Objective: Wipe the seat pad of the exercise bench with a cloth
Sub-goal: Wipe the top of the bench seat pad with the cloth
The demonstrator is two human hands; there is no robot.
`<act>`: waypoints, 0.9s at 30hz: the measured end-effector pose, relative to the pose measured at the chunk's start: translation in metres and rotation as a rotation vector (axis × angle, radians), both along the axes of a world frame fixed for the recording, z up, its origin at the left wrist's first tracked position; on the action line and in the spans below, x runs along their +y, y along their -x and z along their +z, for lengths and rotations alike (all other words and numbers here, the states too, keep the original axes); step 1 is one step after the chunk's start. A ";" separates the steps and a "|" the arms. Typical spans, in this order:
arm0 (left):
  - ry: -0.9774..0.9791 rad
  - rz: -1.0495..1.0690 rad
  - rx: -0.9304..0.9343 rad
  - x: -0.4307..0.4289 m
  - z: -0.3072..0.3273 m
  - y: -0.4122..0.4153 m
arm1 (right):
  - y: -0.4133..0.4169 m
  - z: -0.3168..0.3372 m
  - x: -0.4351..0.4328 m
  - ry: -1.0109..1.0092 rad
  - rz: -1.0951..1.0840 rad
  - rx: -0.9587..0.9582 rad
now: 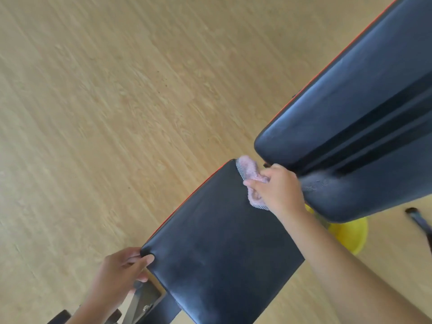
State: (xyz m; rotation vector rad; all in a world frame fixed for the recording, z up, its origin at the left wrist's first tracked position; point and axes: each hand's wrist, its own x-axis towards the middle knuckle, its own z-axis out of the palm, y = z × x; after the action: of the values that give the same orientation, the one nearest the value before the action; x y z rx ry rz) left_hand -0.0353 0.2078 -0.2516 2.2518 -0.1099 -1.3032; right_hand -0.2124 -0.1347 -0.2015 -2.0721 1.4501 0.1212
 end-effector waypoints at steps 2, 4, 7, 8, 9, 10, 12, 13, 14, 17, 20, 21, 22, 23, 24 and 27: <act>0.000 -0.012 -0.006 0.001 -0.001 -0.001 | -0.049 -0.006 -0.014 -0.021 0.054 -0.017; 0.002 -0.027 -0.007 0.002 -0.004 -0.003 | -0.075 -0.011 -0.024 -0.071 0.061 -0.012; -0.002 -0.024 -0.003 0.004 -0.006 -0.005 | -0.044 -0.011 -0.022 -0.116 -0.058 -0.013; -0.001 -0.021 -0.001 0.004 -0.005 -0.004 | -0.021 -0.008 -0.018 -0.127 -0.128 0.007; 0.003 -0.021 0.001 0.004 -0.005 -0.003 | 0.002 -0.005 -0.013 -0.134 -0.185 0.045; 0.006 -0.019 0.003 0.003 -0.005 -0.002 | 0.023 0.000 -0.008 -0.133 -0.213 0.090; 0.006 0.001 0.009 0.003 -0.005 -0.001 | 0.046 0.004 -0.002 -0.113 -0.195 0.134; 0.009 0.009 0.008 0.003 -0.005 -0.001 | 0.042 0.005 -0.004 -0.111 -0.178 0.115; 0.010 0.013 0.006 0.002 -0.005 -0.001 | 0.029 0.004 -0.007 -0.117 -0.159 0.069; 0.018 0.016 -0.001 0.004 -0.006 0.000 | -0.040 -0.004 -0.021 -0.120 -0.049 -0.063; 0.012 -0.007 -0.003 0.007 -0.009 -0.002 | -0.086 -0.015 -0.028 -0.115 0.028 -0.019; 0.009 -0.010 0.002 0.008 -0.009 -0.003 | -0.083 -0.017 -0.029 -0.113 0.013 -0.010; 0.007 -0.016 0.006 0.009 -0.009 -0.004 | -0.070 -0.017 -0.027 -0.113 -0.017 -0.019; 0.004 -0.022 0.009 0.009 -0.009 -0.004 | -0.050 -0.015 -0.023 -0.111 -0.053 -0.035; 0.002 -0.028 0.011 0.009 -0.007 -0.005 | -0.025 -0.012 -0.018 -0.111 -0.089 -0.040; 0.002 -0.041 0.021 0.005 -0.004 -0.005 | 0.059 0.000 -0.004 -0.101 -0.148 0.080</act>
State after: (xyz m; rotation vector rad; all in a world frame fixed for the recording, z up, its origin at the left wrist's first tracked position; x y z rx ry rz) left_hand -0.0304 0.2132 -0.2552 2.2445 -0.1508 -1.3478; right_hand -0.2712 -0.1390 -0.2018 -1.8914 1.6067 0.2160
